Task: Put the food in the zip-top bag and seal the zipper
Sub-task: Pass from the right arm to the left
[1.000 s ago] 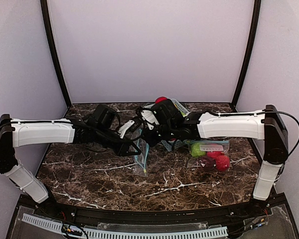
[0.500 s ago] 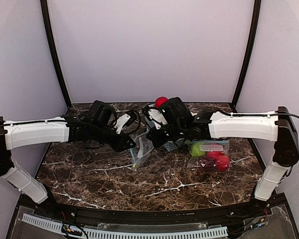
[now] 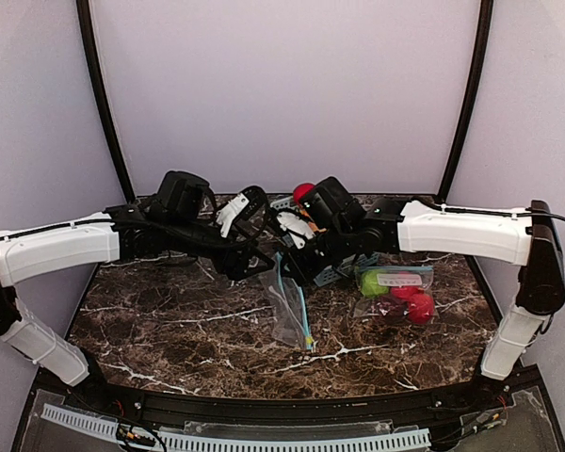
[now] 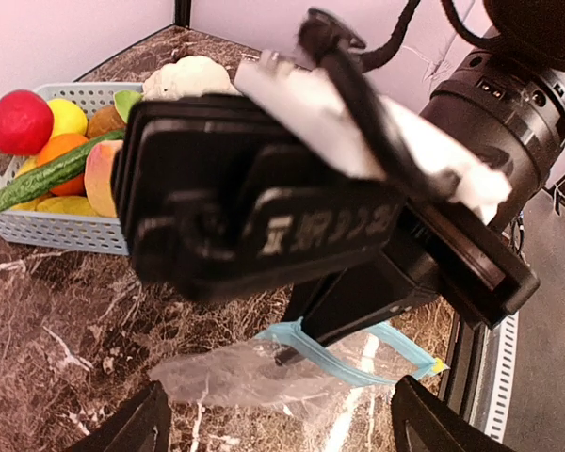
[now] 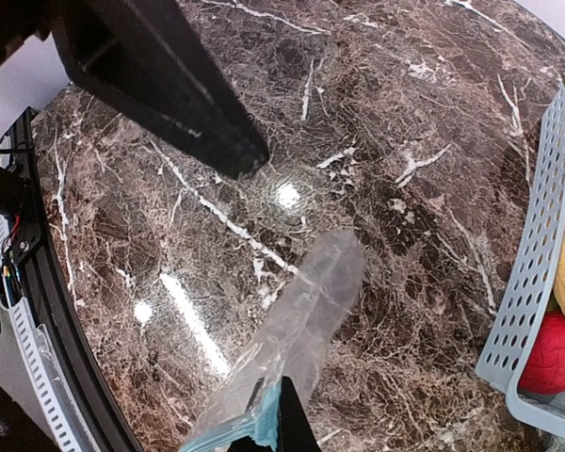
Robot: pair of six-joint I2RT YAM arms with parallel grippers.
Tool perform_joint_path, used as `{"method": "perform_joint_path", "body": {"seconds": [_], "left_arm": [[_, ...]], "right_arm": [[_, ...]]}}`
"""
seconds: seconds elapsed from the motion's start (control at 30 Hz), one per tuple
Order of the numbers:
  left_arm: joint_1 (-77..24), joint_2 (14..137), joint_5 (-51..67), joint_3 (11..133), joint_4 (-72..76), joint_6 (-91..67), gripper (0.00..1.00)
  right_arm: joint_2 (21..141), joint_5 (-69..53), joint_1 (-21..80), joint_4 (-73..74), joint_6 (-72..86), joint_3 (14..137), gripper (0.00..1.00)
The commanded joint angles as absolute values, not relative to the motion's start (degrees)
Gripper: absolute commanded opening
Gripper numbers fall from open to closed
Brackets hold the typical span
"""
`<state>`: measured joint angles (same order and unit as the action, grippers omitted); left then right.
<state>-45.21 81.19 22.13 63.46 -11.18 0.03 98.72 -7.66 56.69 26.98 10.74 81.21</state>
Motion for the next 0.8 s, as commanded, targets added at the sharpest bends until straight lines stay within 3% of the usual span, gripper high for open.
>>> {"method": "perform_joint_path", "body": {"seconds": [0.0, 0.17, 0.5, 0.6, 0.77], "left_arm": [[-46.0, 81.3, 24.3, 66.0, -12.0, 4.3, 0.83], [-47.3, 82.9, 25.4, 66.7, -10.1, 2.9, 0.89], [-48.0, 86.7, 24.6, 67.1, -7.7, 0.9, 0.91], [-48.0, 87.2, 24.4, 66.5, -8.1, 2.6, 0.87], [-48.1, 87.3, 24.0, 66.0, -8.5, 4.1, 0.65]], "right_arm": [[96.8, -11.4, 57.0, 28.7, 9.6, 82.8, 0.00], [96.7, -11.5, 57.1, 30.0, 9.6, 83.8, 0.00], [96.3, -12.5, 57.5, 30.3, 9.6, 84.0, 0.00], [95.9, -13.1, 57.4, 30.4, 9.4, 84.1, 0.00], [95.7, -14.0, 57.5, 30.6, 9.0, 84.2, 0.00]]}}
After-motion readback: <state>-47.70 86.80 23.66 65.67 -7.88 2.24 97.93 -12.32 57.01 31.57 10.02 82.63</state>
